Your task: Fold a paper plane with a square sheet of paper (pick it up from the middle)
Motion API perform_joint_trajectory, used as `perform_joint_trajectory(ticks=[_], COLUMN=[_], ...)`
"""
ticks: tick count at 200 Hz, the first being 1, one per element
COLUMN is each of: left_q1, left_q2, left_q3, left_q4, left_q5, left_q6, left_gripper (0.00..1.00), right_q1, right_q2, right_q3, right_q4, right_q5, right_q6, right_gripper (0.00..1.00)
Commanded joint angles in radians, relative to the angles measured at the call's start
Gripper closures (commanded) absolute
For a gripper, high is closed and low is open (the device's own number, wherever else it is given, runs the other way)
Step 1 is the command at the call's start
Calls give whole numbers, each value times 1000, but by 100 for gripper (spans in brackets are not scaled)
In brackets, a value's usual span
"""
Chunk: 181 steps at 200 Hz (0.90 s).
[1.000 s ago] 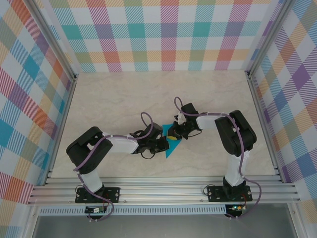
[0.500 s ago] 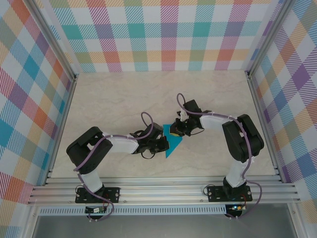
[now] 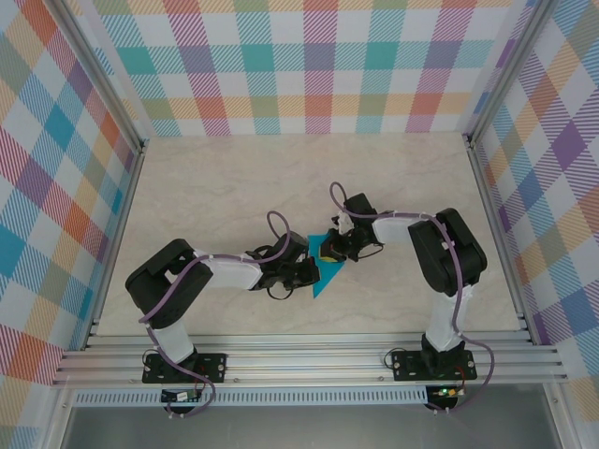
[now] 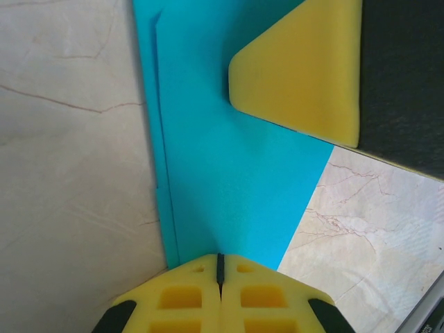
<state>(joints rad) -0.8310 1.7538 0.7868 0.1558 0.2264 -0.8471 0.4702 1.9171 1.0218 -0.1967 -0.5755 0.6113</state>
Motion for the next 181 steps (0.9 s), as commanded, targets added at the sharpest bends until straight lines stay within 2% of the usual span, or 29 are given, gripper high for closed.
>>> perform_joint_trajectory(ticks=[1, 47, 146, 181], left_q1=[-6, -5, -6, -5], left_q2=[48, 40, 32, 17], left_q3=[-39, -51, -54, -63], left_q4=[-211, -231, -279, -312], left_q5=[-75, -85, -99, -109], left_q6=[20, 28, 63, 86], left_gripper=[98, 98, 98, 98], right_q1=[-10, -48, -172, -185], right_q2=[32, 48, 127, 75], right_q3=[24, 84, 197, 217], right_q4=[2, -15, 27, -2], right_q5=[70, 175, 121, 102], right_q6=[-35, -57, -73, -90], right_gripper=[95, 94, 92, 91])
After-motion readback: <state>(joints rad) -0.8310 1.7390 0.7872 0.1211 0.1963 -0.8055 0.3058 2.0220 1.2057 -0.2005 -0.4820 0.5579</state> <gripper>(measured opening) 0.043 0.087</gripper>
